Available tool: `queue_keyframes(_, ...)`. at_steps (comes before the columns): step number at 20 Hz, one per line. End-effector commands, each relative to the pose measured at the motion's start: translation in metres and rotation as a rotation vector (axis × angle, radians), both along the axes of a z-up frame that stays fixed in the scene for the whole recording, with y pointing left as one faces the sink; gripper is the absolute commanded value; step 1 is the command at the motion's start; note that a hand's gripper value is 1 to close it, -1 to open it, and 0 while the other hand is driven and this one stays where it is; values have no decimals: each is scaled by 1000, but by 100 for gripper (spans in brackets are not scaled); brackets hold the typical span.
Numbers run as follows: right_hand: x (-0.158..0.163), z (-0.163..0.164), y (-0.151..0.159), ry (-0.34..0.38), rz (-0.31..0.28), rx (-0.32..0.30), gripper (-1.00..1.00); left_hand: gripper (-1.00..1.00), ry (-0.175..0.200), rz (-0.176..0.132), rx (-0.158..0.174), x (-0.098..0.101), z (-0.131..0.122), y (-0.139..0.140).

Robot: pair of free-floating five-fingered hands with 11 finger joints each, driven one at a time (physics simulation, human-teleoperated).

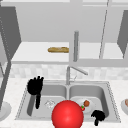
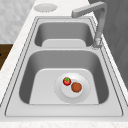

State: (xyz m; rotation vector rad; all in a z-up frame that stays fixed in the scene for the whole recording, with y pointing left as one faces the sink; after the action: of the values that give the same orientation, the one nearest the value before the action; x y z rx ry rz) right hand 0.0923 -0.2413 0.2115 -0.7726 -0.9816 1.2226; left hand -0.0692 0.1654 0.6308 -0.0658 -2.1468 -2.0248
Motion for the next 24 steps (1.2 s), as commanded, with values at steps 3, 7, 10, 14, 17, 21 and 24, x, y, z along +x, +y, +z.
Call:
queue_keyframes(3,0,0,0,0,0,0,0,-100,63,-80,12,0,28,-4)
queue_keyframes(7,0,0,0,0,0,0,0,-100,68,-81,5,0,51,-5)
queue_keyframes(10,0,0,0,0,0,0,0,-100,78,-90,10,-1,65,-7)
queue_keyframes(14,0,0,0,0,0,0,0,-100,83,-93,1,-1,88,-10)
queue_keyframes(17,0,0,0,0,0,0,0,-100,90,-96,-2,-1,104,-13)
queue_keyframes(21,0,0,0,0,0,0,0,-100,96,-96,-11,-1,126,-16)
queue_keyframes(24,0,0,0,0,0,0,0,-100,122,-65,-21,7,138,-16)
